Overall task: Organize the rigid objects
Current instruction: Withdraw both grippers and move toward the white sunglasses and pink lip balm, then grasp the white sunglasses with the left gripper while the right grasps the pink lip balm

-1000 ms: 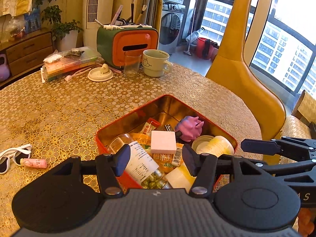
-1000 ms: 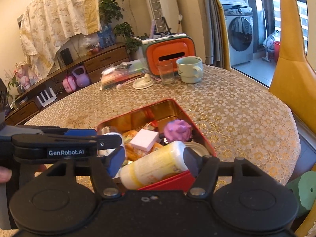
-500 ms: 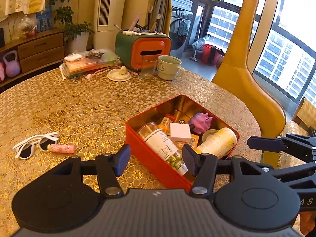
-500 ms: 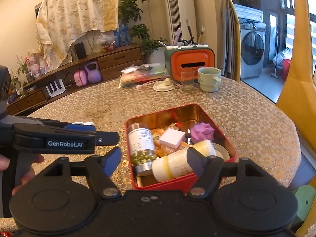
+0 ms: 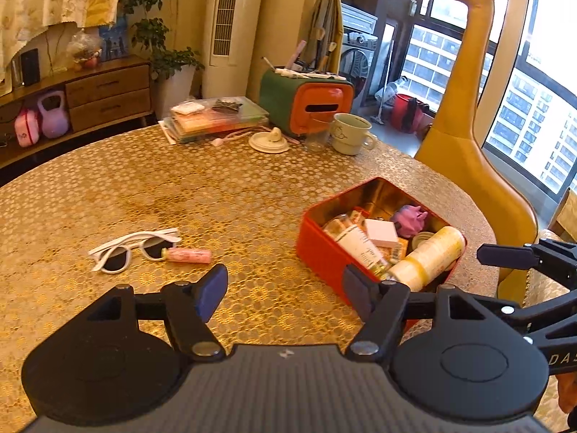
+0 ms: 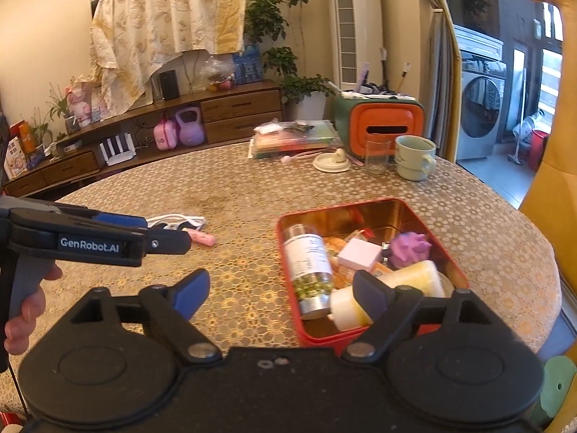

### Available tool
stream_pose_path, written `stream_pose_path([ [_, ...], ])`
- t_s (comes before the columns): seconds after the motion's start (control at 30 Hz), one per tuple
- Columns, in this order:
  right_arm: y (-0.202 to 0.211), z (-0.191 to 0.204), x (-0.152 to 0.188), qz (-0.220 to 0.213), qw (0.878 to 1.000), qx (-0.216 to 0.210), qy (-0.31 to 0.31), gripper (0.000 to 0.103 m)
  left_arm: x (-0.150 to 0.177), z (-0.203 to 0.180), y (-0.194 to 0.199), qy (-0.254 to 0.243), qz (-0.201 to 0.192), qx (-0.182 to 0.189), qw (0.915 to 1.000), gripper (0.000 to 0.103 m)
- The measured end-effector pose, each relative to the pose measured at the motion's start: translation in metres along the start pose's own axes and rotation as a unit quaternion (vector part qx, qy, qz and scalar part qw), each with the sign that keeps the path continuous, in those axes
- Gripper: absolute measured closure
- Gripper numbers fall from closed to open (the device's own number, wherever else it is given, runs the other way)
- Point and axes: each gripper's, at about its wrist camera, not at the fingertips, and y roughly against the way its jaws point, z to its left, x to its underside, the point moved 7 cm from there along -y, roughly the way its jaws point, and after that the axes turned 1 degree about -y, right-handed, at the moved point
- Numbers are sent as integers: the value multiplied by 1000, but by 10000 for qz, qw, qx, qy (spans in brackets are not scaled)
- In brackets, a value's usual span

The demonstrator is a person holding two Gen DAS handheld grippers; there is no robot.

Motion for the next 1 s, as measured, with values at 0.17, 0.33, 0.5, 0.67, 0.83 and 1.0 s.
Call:
stream_pose_path([
  [0.17, -6, 21, -4, -50, 9998, -99, 183, 3, 10, 33, 7, 136, 16, -223, 9997, 27],
  [0.33, -17, 38, -4, -56, 9993, -181, 335, 0, 18, 68, 8, 358, 12, -410, 9985, 21],
  [0.5, -33, 51, -3, 44, 9987, -260, 433, 0, 24, 102, 7, 584, -12, -711, 9958, 21],
  [0.67, -52, 63, -2, 171, 9980, -334, 501, 0, 25, 129, -3, 669, 16, -913, 9936, 21],
  [0.83, -71, 74, -3, 259, 9964, -437, 674, 0, 26, 148, -22, 626, 74, -1109, 9918, 21],
  [1.0, -94, 86, -4, 337, 9935, -538, 944, 0, 21, 158, -45, 404, 141, -1113, 9929, 21],
])
